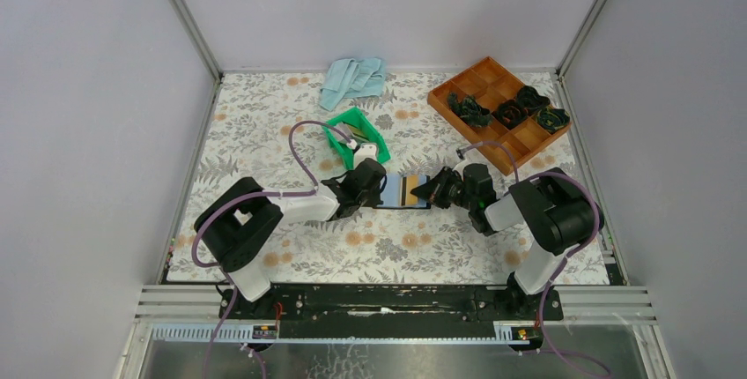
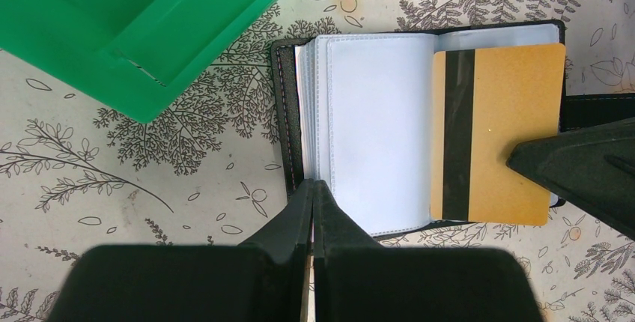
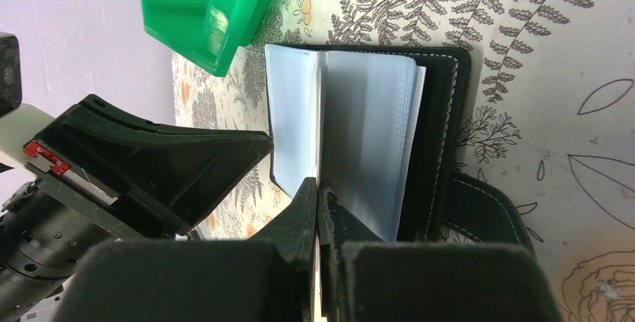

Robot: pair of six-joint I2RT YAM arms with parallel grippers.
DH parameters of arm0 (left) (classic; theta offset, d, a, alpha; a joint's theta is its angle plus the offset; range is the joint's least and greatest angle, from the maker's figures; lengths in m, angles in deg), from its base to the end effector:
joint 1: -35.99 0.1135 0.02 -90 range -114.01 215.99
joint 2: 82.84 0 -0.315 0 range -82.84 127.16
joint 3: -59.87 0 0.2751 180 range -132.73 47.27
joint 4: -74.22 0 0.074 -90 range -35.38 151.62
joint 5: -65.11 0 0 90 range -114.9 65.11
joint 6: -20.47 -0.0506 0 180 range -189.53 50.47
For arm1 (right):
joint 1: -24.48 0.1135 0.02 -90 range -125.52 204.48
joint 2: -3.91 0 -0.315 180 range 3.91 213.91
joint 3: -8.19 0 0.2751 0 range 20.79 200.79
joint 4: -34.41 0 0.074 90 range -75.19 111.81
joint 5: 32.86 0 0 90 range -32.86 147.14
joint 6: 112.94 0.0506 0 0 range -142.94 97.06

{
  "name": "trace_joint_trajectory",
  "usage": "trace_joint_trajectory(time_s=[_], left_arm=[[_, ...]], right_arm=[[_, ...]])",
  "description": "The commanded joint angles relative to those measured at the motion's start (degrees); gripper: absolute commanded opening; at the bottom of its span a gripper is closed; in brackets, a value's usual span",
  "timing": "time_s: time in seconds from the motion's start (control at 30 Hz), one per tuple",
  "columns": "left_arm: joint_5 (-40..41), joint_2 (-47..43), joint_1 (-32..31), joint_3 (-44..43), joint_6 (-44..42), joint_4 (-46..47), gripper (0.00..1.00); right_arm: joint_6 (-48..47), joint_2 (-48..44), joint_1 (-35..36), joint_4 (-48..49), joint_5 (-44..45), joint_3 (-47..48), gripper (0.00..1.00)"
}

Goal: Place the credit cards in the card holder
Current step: Insert the credit card into the card holder.

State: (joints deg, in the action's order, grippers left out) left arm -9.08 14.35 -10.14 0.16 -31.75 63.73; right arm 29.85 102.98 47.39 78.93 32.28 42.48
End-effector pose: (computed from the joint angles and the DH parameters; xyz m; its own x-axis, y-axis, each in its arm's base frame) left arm 0.2593 -0.2499 0.1675 -0.7544 -0.0658 -0.6531 0.1330 0.9590 -0.2502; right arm 0.2675 0.1361 0.1342 -0.7635 0.4618 -0.4514 -0.1793 0.5199 0.8352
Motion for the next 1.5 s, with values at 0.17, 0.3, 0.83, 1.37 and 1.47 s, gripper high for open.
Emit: trace_joint_trajectory(time_s=[0.17,0.3,0.83,1.37,1.47], left_arm=[[0.9,1.0,0.0,1.7,-0.9,-3.8,0.00],[0.8,0.9,0.0,1.5,-0.9,-3.8,0.00],[0.3,1.3,-0.1,1.2,-0.7,-3.9,0.00],[0.5,1.5,-0.2,0.8,-0.8,-3.9,0.00],[0.4,1.5,-0.2,0.9,-0.7,-3.9,0.00]], right_arm=[[0.9,-1.2,0.4,3.1,-1.8,-0.1,0.00],[0.9,-1.0,0.4,3.3,-2.0,0.0,0.00],[2.5,3.8,0.4,10.3,-2.6,-1.1,0.00],[-5.2,0.9,0.9,0.6,1.6,-1.0,0.00],[-6.5,0.2,0.9,-1.5,2.7,-0.8,0.00]])
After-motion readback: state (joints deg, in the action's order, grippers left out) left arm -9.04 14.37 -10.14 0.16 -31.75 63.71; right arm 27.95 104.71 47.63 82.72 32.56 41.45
